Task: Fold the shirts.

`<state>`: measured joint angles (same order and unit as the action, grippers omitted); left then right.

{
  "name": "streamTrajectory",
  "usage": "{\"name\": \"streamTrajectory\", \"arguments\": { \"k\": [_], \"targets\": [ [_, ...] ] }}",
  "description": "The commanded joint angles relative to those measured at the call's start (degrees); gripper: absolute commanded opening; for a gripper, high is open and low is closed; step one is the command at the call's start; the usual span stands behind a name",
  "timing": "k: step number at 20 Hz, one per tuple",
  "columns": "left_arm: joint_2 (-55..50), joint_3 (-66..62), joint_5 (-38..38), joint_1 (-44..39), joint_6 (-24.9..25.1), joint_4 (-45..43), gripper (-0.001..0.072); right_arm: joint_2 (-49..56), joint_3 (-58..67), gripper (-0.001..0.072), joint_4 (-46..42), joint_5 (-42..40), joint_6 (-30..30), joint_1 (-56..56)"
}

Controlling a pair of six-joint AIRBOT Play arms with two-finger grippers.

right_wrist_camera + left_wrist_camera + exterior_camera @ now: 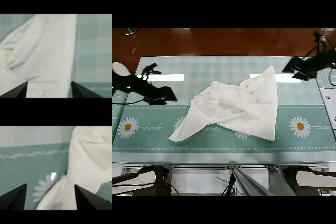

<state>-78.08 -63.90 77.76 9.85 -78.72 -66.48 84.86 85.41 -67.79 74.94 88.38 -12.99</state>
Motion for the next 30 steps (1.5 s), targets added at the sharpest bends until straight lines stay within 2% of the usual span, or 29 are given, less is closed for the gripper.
{"name": "streamTrajectory", "arguments": {
  "k": [1,3,5,8,12,13,14,17,24,29,30],
  "targets": [
    [7.89,10.4,1.46,6.95,2.25,0.98,0.0704,-5.95,-8.68,0.0625,-3.37,5.53,-2.93,-8.81],
    [10.73,20.96,1.38,7.19,8.76,9.73,0.0704,-12.48,-22.08,0.0619,2.54,-0.63,-3.98,-12.09],
    [10.86,28.39,1.05,5.6,14.12,16.65,0.0703,-18.08,-33.9,0.0618,8.7,-5.27,-8.48,-12.66],
    [10.54,32.85,-3.17,0.5,15.06,17.33,0.0704,-22.1,-43.45,0.0618,12.41,-6.1,-11.17,-12.48],
    [10.43,33.03,-9.35,-10.58,15.06,18.75,0.0694,-22.34,-49.07,0.0618,12.31,-4.76,-11.17,-12.48],
    [10.23,32.92,-10.14,-12.68,15.06,18.73,0.0511,-22.34,-50.18,0.0618,12.22,-4.7,-11.17,-12.48],
    [9.75,32.54,-10.51,-13.81,15.08,18.49,0.0018,-22.34,-51.32,0.0619,12.22,-4.57,-11.17,-12.46],
    [9.55,30.84,-10.67,-13.44,15.04,18.53,0.0022,-22.32,-53.64,0.0619,11.63,-4.24,-11.1,-11.08],
    [9.55,29.66,-10.69,-13.4,15.02,18.56,0.0022,-18.51,-54.16,0.0619,12.09,-9.73,-7.37,1.92],
    [9.55,29.68,-11.02,-13.42,15.02,18.78,0.0022,-14.45,-54.14,0.0618,19.17,-14.8,-7.72,7.19],
    [9.53,29.68,-11.37,-13.44,15.02,19.58,0.0023,-13.94,-53.77,0.0597,21.14,-15.89,-8.57,8.7]
  ]
}}
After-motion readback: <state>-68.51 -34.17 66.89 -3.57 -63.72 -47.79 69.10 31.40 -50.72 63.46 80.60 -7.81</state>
